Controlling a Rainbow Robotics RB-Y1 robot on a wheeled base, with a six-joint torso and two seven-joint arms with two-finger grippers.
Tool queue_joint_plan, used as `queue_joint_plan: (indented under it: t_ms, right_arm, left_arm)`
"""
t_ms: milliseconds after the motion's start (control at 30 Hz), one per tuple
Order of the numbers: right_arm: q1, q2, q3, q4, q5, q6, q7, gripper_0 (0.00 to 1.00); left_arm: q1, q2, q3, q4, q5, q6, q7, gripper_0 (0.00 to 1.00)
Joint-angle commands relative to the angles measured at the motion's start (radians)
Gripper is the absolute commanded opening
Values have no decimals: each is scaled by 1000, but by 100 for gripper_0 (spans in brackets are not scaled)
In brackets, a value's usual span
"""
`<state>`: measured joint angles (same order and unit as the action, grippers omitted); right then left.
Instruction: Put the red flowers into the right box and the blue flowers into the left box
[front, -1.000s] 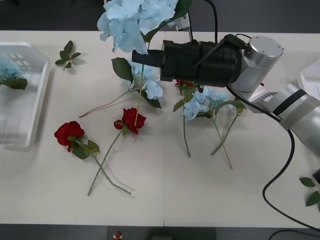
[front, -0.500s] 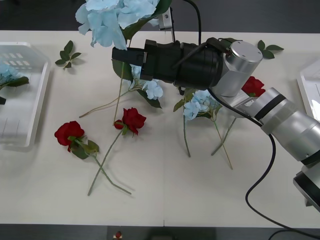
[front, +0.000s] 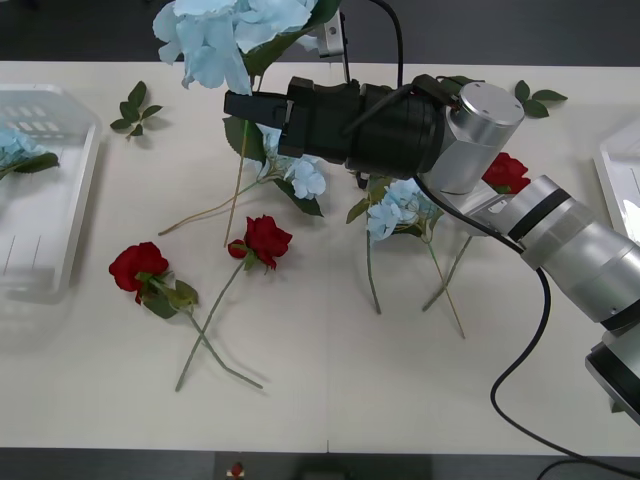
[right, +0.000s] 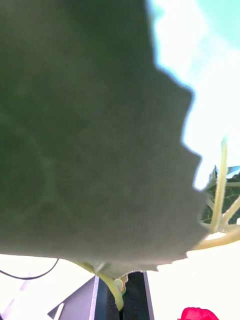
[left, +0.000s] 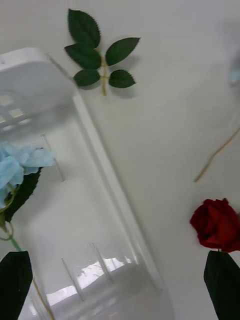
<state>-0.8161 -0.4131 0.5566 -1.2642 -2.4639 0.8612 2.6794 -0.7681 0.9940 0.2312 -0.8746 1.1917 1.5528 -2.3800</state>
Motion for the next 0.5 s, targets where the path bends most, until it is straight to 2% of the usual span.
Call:
queue_joint_plan:
  t_ms: [33,267,500]
  right_arm:
    - [-55,3,6,-18,-6,-13,26,0]
    - [-66,8,6,-18,-6,-36,26,0]
    - [-66,16,6,-18,-6,-36,26,0]
  left_arm:
    - [-23,40,5,-24,138,98,-1,100]
    - [-39,21,-61,-23,428,247,-5,100]
    - [-49,-41,-197,-23,706,250,19,100]
